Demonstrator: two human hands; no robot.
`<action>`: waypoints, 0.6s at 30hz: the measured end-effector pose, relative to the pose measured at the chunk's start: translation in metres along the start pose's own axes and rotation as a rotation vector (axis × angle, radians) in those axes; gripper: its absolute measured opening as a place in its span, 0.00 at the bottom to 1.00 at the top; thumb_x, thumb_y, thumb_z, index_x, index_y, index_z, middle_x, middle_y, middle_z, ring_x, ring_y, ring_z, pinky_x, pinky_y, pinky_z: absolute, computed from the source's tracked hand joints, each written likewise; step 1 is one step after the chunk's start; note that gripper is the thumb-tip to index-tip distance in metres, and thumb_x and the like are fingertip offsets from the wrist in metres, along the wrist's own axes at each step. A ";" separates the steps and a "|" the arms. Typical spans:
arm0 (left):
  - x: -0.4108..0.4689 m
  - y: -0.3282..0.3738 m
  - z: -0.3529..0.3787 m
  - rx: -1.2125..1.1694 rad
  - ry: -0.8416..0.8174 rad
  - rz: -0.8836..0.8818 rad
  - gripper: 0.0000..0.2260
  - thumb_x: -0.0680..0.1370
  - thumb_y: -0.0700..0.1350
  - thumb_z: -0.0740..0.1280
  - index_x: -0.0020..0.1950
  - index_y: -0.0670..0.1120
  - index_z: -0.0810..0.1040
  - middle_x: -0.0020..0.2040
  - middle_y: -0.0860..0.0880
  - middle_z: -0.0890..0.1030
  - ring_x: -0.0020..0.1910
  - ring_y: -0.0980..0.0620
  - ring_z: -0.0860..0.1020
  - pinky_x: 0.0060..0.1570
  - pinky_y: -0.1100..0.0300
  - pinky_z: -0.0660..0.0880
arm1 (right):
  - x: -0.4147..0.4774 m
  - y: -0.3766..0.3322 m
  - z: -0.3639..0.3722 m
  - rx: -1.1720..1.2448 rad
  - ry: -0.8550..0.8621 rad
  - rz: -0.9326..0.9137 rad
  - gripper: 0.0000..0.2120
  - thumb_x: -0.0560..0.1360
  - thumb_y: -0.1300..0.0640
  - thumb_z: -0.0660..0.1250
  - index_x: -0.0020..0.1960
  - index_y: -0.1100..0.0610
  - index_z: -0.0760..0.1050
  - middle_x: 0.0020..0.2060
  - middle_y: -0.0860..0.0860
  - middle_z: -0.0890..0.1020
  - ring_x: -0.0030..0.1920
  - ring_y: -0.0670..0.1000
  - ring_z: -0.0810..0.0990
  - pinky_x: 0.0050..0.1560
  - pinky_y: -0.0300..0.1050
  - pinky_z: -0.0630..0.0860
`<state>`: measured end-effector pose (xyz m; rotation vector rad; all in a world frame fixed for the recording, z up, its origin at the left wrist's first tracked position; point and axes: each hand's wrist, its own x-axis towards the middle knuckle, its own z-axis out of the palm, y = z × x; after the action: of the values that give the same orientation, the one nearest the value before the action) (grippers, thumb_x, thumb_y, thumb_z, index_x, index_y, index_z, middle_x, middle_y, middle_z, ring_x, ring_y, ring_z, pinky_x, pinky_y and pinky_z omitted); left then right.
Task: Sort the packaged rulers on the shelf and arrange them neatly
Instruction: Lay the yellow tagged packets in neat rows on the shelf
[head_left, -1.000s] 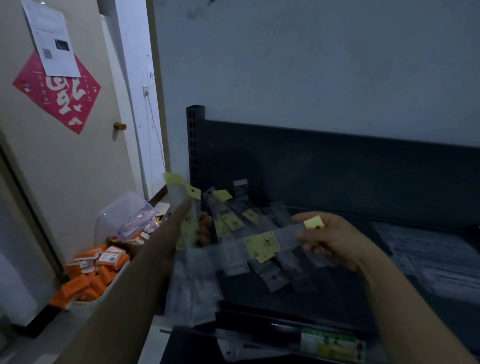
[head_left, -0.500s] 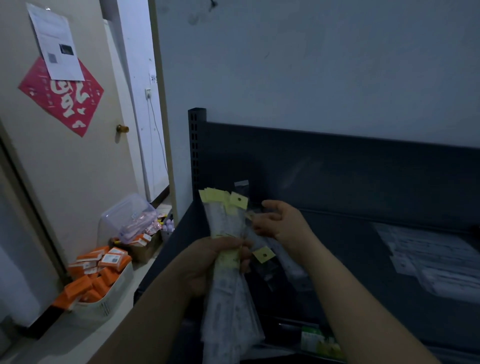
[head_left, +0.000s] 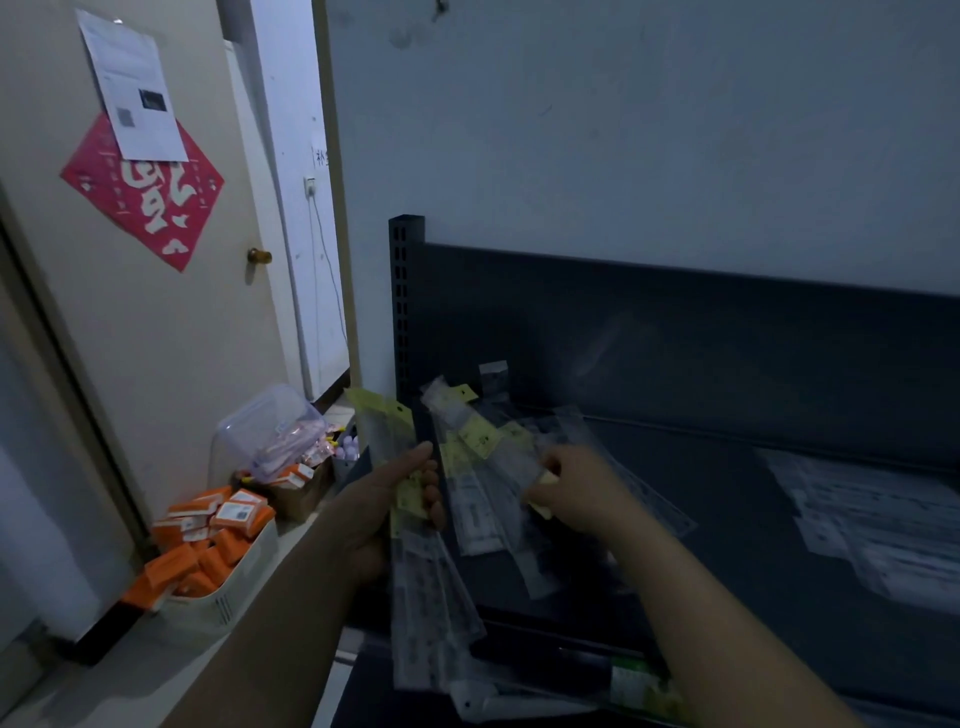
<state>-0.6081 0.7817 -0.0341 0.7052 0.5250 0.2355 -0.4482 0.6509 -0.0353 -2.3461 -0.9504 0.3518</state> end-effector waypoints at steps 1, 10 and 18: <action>0.000 0.000 -0.001 -0.007 -0.001 -0.001 0.07 0.72 0.44 0.69 0.41 0.41 0.76 0.32 0.48 0.75 0.26 0.53 0.74 0.25 0.63 0.75 | 0.001 0.003 -0.001 0.035 0.047 0.016 0.10 0.73 0.57 0.67 0.36 0.57 0.70 0.30 0.48 0.72 0.32 0.46 0.71 0.26 0.37 0.62; 0.006 0.004 -0.004 -0.064 -0.004 0.015 0.12 0.74 0.50 0.68 0.43 0.41 0.76 0.35 0.46 0.77 0.29 0.51 0.78 0.26 0.61 0.77 | -0.004 0.039 -0.037 1.101 0.330 0.116 0.06 0.73 0.62 0.70 0.50 0.62 0.78 0.41 0.60 0.84 0.38 0.54 0.82 0.40 0.47 0.80; 0.006 -0.002 0.017 0.028 -0.055 -0.050 0.11 0.70 0.46 0.70 0.44 0.39 0.76 0.41 0.41 0.81 0.33 0.48 0.82 0.31 0.58 0.80 | -0.006 0.042 -0.058 1.030 0.350 0.020 0.11 0.77 0.64 0.64 0.36 0.59 0.71 0.29 0.53 0.78 0.30 0.49 0.72 0.34 0.43 0.71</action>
<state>-0.5937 0.7730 -0.0267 0.7233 0.4935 0.1620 -0.4047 0.5985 -0.0142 -1.3969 -0.4037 0.3151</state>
